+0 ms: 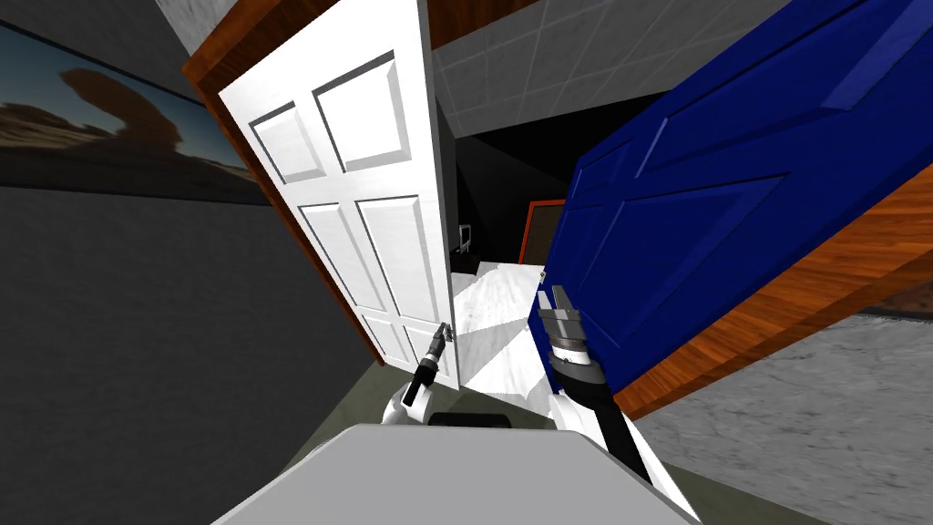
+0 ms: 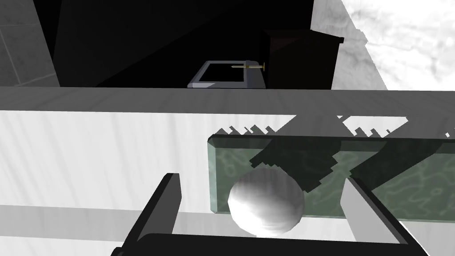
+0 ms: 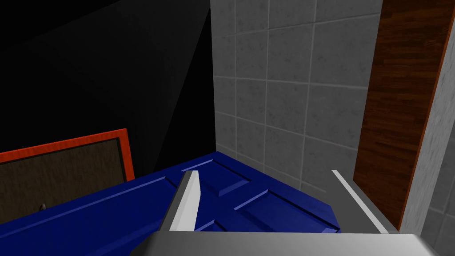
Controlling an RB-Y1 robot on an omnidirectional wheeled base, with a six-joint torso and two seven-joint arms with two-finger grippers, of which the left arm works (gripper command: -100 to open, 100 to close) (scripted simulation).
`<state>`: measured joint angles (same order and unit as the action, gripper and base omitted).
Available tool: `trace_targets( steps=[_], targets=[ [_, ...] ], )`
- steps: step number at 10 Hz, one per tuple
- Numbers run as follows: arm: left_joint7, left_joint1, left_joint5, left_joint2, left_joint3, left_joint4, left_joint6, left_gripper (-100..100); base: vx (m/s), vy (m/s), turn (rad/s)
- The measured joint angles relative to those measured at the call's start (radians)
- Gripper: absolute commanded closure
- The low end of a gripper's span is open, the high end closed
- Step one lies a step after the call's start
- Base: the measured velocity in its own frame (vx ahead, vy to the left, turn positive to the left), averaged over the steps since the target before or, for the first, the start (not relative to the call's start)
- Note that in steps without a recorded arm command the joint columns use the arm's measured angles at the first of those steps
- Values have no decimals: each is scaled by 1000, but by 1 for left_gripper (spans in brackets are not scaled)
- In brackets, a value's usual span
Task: Push the door open
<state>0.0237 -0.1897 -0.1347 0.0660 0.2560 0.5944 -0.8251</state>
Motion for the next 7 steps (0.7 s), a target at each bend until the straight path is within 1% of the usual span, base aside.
trace_targets(
  steps=[5, 7],
  targets=[
    [0, 0, 0, 1, 0, -2, 4, 100, -12, 3, -2],
    [-3, 6, -1, 1, -4, -2, 9, 100, 112, -53, 28]
  ],
)
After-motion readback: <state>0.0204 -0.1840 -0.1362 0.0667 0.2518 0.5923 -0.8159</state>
